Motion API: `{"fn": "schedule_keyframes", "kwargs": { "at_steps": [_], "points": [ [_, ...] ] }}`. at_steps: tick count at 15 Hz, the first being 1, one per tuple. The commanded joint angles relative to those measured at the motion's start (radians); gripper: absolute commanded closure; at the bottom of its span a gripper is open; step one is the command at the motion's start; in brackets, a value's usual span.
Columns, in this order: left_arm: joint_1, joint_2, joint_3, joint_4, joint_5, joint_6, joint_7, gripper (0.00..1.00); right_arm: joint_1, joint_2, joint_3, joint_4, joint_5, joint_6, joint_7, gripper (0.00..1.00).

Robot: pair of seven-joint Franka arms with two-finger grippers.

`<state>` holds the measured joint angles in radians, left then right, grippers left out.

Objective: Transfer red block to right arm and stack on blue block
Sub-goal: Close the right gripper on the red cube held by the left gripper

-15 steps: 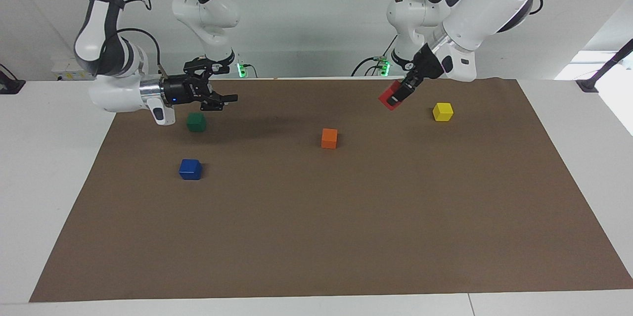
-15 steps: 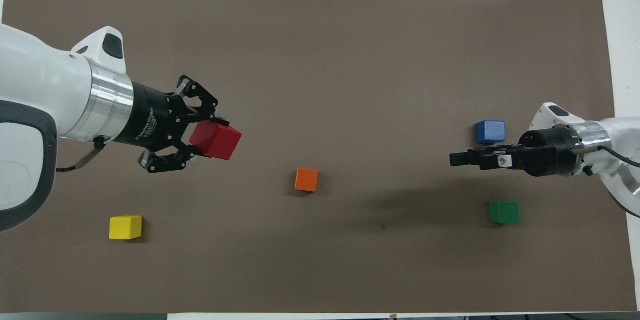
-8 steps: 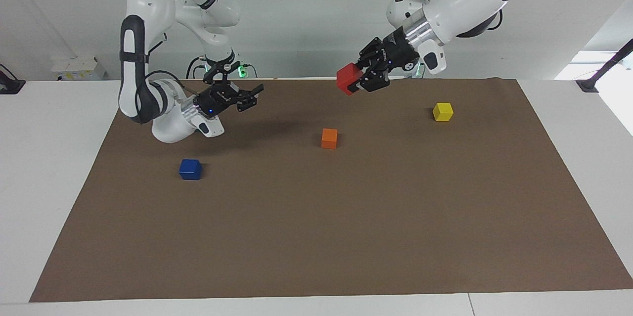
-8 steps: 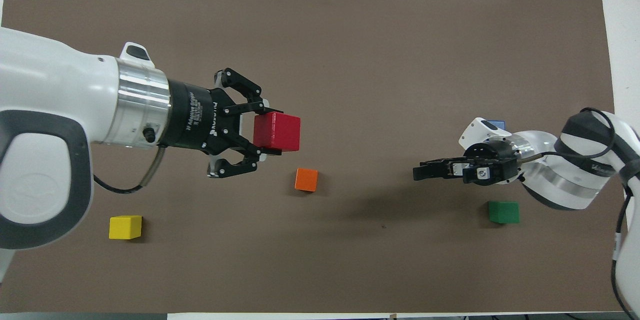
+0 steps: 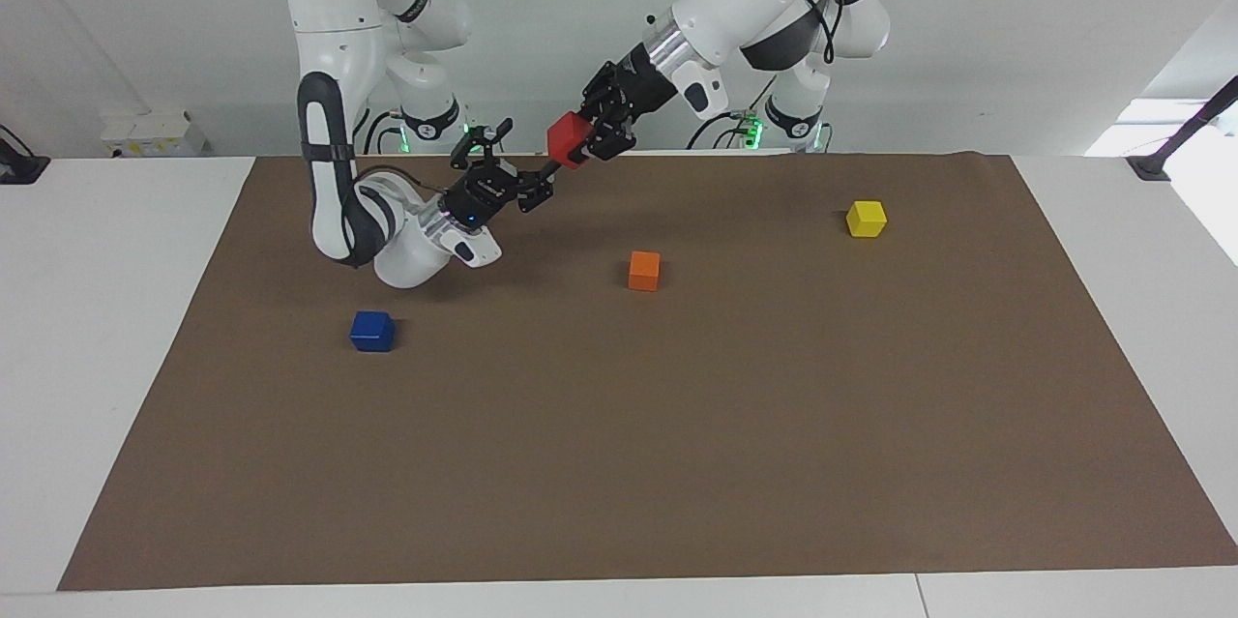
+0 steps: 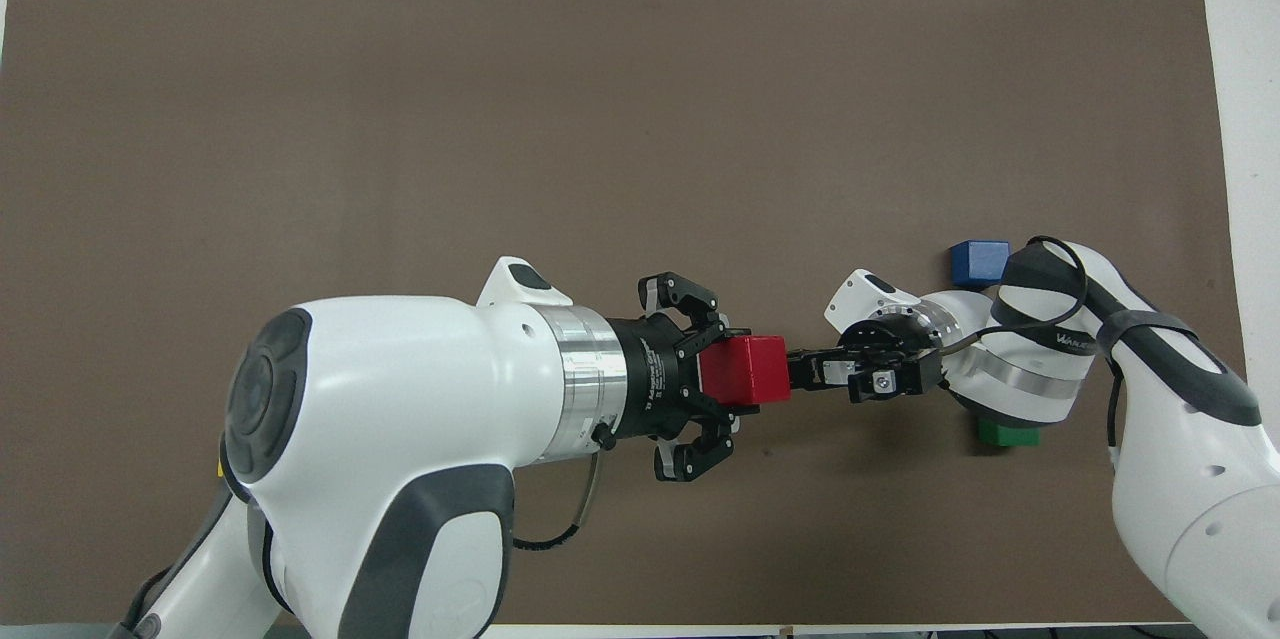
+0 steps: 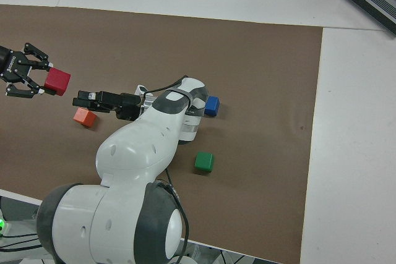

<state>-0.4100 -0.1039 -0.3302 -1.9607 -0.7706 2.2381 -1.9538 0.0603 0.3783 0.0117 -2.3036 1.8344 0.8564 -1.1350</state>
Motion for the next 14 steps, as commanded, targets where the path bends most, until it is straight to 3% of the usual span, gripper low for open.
{"fn": "schedule_keyframes", "kwargs": {
  "at_steps": [1, 8, 9, 10, 11, 12, 13, 14],
  "points": [
    [-0.042, -0.068, 0.019, -0.084, -0.023, 0.047, -0.007, 1.00, 0.024, 0.031, 0.016, 0.030, 0.046, -0.007, -0.041, 0.00],
    [-0.061, -0.077, 0.017, -0.118, -0.023, 0.094, -0.005, 1.00, 0.062, 0.030, 0.016, 0.030, 0.063, -0.007, -0.069, 0.00],
    [-0.061, -0.082, 0.017, -0.121, -0.021, 0.094, -0.005, 1.00, 0.064, 0.030, 0.014, 0.030, 0.063, -0.004, -0.071, 0.08],
    [-0.061, -0.083, 0.017, -0.130, -0.021, 0.094, -0.002, 1.00, 0.064, 0.030, 0.016, 0.029, 0.062, 0.001, -0.071, 0.18],
    [-0.061, -0.094, 0.017, -0.141, -0.021, 0.094, 0.004, 1.00, 0.075, 0.028, 0.014, 0.029, 0.062, 0.006, -0.089, 0.35],
    [-0.061, -0.095, 0.017, -0.150, -0.021, 0.094, 0.007, 1.00, 0.085, 0.028, 0.014, 0.029, 0.060, 0.009, -0.104, 0.82],
    [-0.061, -0.097, 0.017, -0.152, -0.021, 0.094, 0.007, 1.00, 0.093, 0.027, 0.014, 0.027, 0.059, 0.012, -0.114, 1.00],
    [-0.061, -0.097, 0.017, -0.152, -0.021, 0.095, 0.007, 1.00, 0.093, 0.024, 0.013, 0.027, 0.049, 0.018, -0.114, 1.00]
  ]
}}
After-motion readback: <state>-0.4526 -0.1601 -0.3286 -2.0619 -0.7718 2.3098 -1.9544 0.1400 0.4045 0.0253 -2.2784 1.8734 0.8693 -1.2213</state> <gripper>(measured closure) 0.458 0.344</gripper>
